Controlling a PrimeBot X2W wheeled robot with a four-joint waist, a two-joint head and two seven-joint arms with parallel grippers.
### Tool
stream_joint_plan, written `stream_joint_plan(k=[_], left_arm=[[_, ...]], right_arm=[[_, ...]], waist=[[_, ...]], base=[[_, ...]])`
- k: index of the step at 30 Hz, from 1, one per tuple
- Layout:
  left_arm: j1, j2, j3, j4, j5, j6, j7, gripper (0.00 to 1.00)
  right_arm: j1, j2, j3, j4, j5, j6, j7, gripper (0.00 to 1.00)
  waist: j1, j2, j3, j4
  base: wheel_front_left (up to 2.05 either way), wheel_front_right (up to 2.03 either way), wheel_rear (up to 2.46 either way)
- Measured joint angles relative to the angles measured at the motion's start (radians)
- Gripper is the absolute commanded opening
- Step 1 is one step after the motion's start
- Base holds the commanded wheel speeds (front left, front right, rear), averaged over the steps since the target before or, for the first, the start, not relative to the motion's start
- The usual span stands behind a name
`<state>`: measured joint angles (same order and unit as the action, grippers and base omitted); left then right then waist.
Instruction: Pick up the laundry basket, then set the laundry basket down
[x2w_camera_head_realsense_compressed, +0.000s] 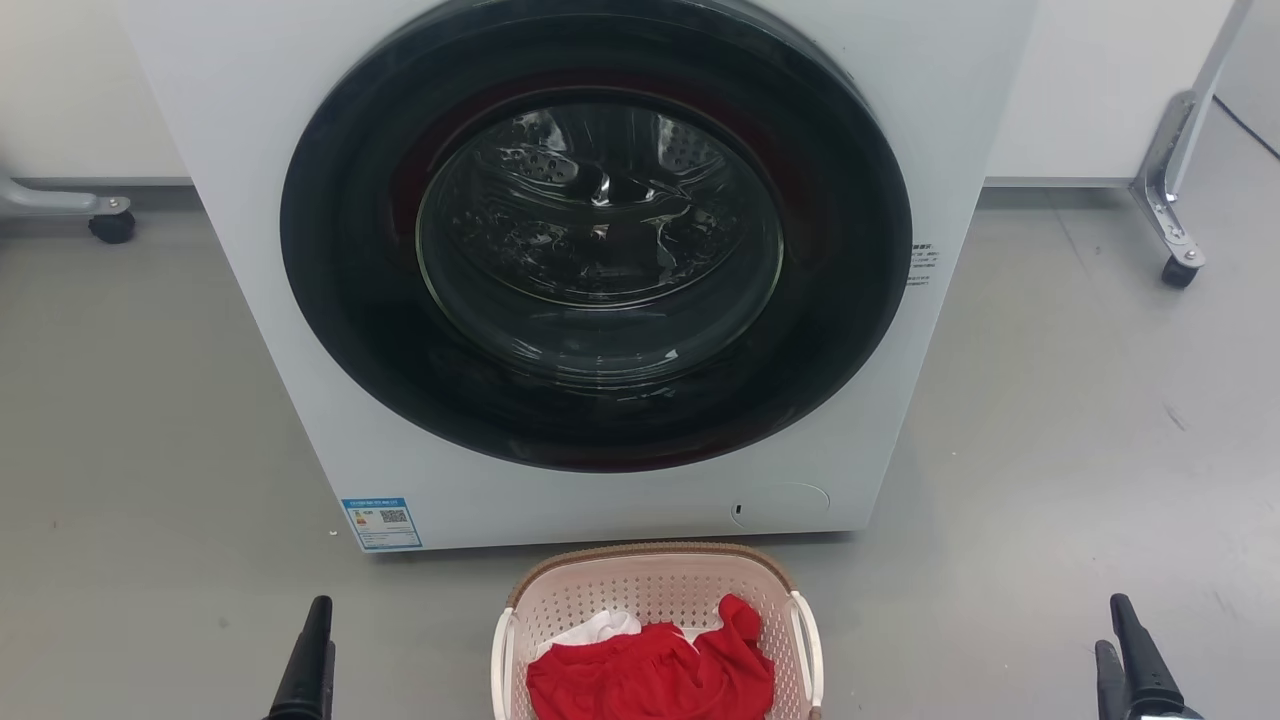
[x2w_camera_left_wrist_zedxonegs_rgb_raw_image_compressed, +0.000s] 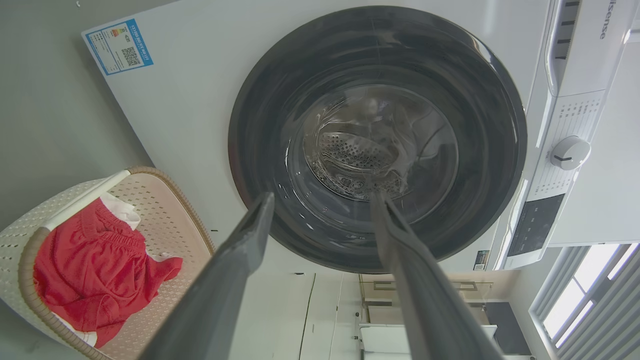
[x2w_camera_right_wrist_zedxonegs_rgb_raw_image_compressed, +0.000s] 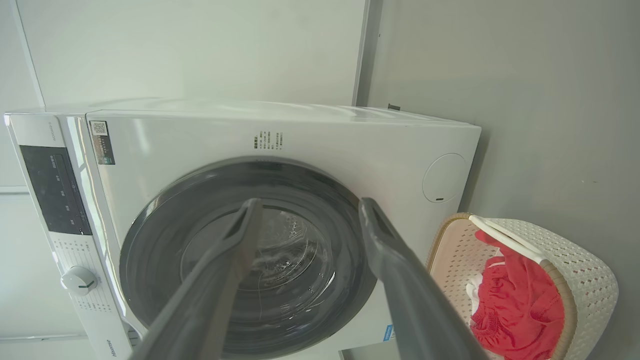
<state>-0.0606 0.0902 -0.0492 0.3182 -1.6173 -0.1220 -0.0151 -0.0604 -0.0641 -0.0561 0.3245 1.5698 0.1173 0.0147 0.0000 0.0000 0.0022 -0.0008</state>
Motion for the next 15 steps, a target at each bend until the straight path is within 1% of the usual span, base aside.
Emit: stream_joint_plan(k=[8,12,13,15], left_arm=[[-0.02,0.013,-0.034,0.0,0.128,0.001,-0.028,1.0],[-0.024,0.02,-0.047,-0.002,0.202,0.018,-0.04,1.0],[-0.037,0.035,-0.084,-0.026,0.387,0.067,-0.066,1.0],[-0.038,0.04,-0.096,-0.028,0.431,0.08,-0.07,1.0]], right_arm=[[-0.013,-0.024,0.034,0.0,-0.112,0.0,-0.034,1.0],[-0.015,-0.039,0.057,0.0,-0.184,-0.006,-0.047,1.0],[-0.032,-0.078,0.114,-0.005,-0.356,-0.04,-0.078,1.0],[-0.033,-0.087,0.132,-0.007,-0.4,-0.049,-0.083,1.0]], waist=[[0.0,0.0,0.0,0.0],[0.0,0.0,0.0,0.0],[0.0,0.0,-0.002,0.001],[0.0,0.0,-0.003,0.001]], base=[[0.0,0.0,0.0],[0.0,0.0,0.0],[0.0,0.0,0.0],[0.0,0.0,0.0]])
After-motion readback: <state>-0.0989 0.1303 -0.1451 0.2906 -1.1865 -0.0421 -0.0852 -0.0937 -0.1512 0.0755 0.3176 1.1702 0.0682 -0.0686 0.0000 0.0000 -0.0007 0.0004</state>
